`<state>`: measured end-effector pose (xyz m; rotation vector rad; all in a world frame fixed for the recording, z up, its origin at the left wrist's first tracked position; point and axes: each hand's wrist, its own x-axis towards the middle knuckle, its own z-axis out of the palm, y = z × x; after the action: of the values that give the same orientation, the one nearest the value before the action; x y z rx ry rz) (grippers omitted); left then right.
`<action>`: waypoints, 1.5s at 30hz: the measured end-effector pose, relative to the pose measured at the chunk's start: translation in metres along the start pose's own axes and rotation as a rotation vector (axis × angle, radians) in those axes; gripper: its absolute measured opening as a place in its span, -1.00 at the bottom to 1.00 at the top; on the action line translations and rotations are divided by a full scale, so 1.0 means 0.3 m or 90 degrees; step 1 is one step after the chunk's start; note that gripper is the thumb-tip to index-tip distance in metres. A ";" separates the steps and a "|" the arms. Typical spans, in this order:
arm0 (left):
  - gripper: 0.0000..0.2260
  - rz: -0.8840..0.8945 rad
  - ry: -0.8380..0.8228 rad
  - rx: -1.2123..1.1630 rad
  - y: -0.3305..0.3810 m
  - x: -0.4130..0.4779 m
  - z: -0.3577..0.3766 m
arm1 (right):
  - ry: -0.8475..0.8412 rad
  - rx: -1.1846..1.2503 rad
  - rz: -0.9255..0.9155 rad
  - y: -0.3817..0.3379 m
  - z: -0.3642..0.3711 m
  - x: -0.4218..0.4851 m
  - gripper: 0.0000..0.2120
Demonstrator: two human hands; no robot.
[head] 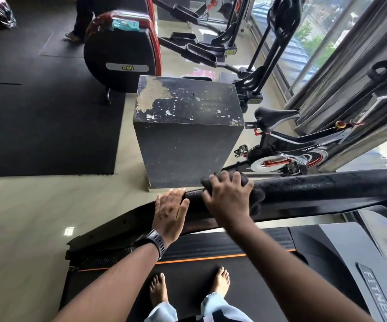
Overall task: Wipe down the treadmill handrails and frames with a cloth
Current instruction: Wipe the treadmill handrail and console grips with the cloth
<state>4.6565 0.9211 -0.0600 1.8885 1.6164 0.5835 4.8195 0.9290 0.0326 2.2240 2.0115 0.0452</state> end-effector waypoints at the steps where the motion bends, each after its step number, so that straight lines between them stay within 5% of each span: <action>1: -0.33 0.001 0.000 0.004 0.001 0.001 0.002 | 0.039 -0.007 -0.032 -0.014 0.030 -0.049 -0.57; 6: -0.38 0.018 0.012 0.020 0.001 0.003 0.007 | -0.006 0.007 -0.165 -0.009 0.009 0.021 -0.60; 9: -0.38 0.027 0.004 0.022 0.009 0.000 0.003 | -0.088 0.053 -0.057 0.038 -0.038 0.112 -0.55; 12: -0.39 0.027 0.013 0.021 0.017 -0.002 0.006 | 0.003 0.018 0.020 0.027 -0.003 0.009 -0.57; 15: -0.41 0.028 0.029 0.025 0.021 0.000 0.013 | 0.059 0.008 -0.060 -0.013 0.072 -0.095 -0.59; 19: -0.38 0.027 0.016 0.030 0.033 0.006 0.009 | -0.044 0.029 -0.158 0.012 -0.019 0.056 -0.60; 21: -0.35 0.024 0.004 0.032 0.043 0.010 0.006 | -0.121 0.062 -0.075 0.046 -0.053 0.117 -0.57; 24: -0.34 0.018 0.000 0.022 0.051 0.018 0.000 | -0.048 0.045 0.054 0.059 -0.028 0.047 -0.57; 27: -0.37 0.022 0.007 0.036 0.043 0.021 0.007 | 0.075 0.017 -0.034 0.020 0.048 -0.068 -0.60; 31: -0.38 0.030 -0.004 0.049 0.052 0.021 0.022 | 0.024 0.025 -0.160 0.040 0.008 0.024 -0.61; 34: -0.38 0.036 -0.008 0.066 0.067 0.023 0.029 | -0.077 0.059 -0.060 0.107 -0.045 0.102 -0.56; 37: -0.39 0.034 0.000 0.069 0.078 0.022 0.034 | 0.005 0.034 0.058 0.118 -0.017 0.016 -0.55; 41: -0.40 0.053 0.014 0.085 0.078 0.019 0.043 | 0.088 0.036 -0.079 0.073 0.054 -0.072 -0.62; 45: -0.36 0.059 -0.007 0.087 0.090 0.020 0.034 | -0.052 0.047 -0.135 0.124 -0.038 0.090 -0.56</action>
<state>4.6841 0.9228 -0.0495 2.0717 1.6036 0.5123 4.8577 0.9532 0.0466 2.0036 2.2231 -0.1429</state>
